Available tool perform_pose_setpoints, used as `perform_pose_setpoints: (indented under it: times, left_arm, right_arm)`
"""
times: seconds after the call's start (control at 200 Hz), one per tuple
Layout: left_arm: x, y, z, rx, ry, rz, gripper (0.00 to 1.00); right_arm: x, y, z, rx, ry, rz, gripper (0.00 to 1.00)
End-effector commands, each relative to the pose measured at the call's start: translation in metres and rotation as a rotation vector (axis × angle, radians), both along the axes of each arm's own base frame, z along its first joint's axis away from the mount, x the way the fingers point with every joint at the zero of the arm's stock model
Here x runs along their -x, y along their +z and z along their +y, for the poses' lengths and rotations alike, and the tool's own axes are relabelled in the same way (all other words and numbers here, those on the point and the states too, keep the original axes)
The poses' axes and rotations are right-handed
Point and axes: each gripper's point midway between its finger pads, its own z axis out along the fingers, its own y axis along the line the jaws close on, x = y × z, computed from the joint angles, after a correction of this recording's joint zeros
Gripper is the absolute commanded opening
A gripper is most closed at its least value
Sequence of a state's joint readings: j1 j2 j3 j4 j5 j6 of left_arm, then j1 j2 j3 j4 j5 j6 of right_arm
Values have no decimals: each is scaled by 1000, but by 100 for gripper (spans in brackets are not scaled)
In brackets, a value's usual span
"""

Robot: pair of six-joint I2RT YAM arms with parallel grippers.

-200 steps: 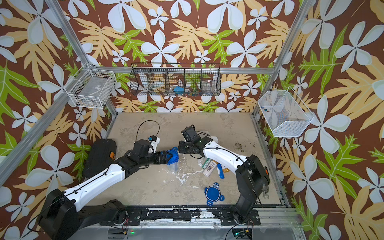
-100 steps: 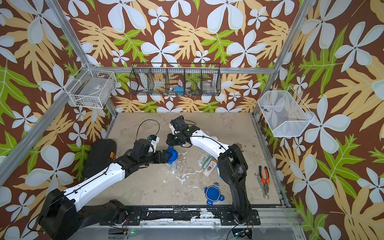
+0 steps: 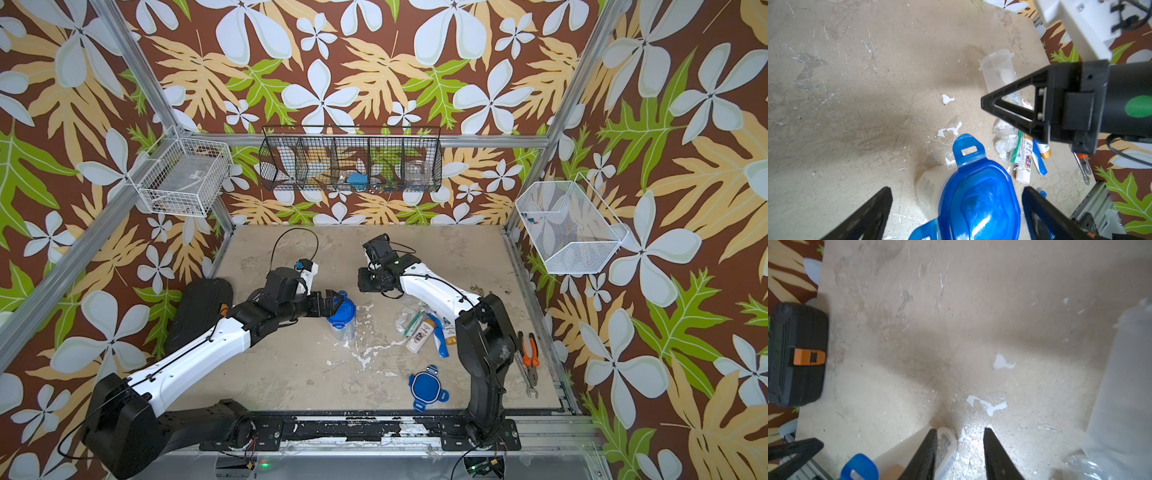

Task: Take out toiletry kits
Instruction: Adjust the container at the center of the board.

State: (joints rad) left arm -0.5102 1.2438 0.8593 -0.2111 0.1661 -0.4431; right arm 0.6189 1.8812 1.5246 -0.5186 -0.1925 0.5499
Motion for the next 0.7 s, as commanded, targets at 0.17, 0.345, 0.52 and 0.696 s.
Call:
perform_pose_setpoints:
  times: [0.17, 0.345, 0.52, 0.696]
  left_arm:
    - [-1, -20, 4, -36, -14, 22, 100]
    - [-3, -17, 6, -21, -1, 22, 100]
    - [-2, -8, 5, -2, -1, 10, 100]
    - [-4, -6, 2, 7, -6, 11, 100]
  right_arm:
    - [12, 17, 44, -55, 183, -11, 39]
    - [12, 21, 70, -71, 237, -9, 39]
    - [-3, 28, 54, 16, 156, -53, 38]
    - [-5, 18, -3, 73, 29, -31, 38]
